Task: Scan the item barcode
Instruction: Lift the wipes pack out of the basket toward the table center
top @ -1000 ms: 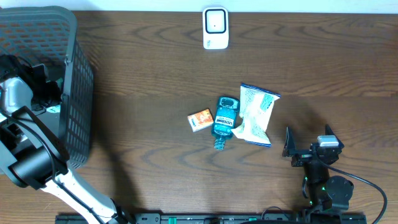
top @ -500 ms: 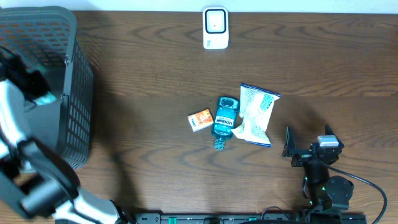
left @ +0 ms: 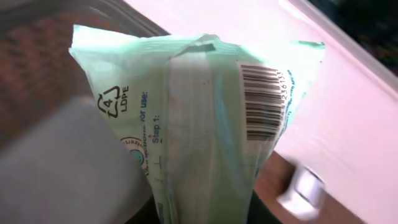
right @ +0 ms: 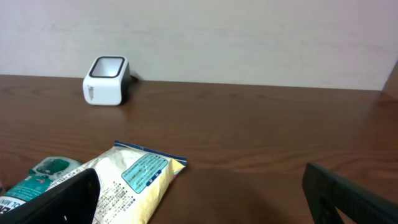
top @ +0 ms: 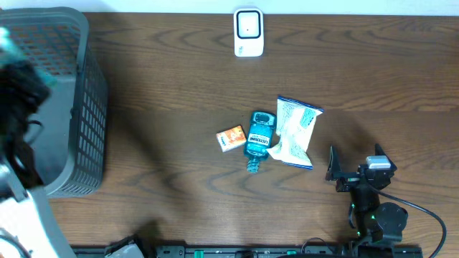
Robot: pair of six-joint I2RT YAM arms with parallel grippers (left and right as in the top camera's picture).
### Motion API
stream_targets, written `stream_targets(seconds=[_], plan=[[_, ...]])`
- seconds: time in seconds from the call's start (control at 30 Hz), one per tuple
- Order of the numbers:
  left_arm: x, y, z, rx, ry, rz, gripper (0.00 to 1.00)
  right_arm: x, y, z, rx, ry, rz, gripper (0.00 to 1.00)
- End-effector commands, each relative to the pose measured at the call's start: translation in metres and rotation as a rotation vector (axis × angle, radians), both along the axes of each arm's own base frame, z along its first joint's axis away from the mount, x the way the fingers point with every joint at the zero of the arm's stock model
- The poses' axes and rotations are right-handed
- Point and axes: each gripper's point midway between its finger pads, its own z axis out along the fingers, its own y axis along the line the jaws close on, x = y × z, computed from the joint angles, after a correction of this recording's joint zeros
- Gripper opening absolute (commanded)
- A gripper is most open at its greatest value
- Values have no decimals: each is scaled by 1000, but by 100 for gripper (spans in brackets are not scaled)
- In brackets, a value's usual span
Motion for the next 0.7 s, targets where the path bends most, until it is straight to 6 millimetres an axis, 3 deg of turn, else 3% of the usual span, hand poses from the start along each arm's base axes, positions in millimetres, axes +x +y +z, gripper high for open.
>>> stream_targets(seconds=[0.0,0.2,0.3,0.53,0.67], plan=[[0,-51,-2,-75,14,-153,9,0,0,-2,7,5,-2,99],[10,-113,-41,-85,144,-344,8,0,0,-2,7,5,-2,99],[16,-133,-78,-65,251,-383,8,0,0,-2,7,5,-2,99],[16,-155,-172,26,521,-398,8,0,0,-2,7,5,-2,99],[15,-174,-215,31,632,-452,8,0,0,-2,7,5,-2,99]])
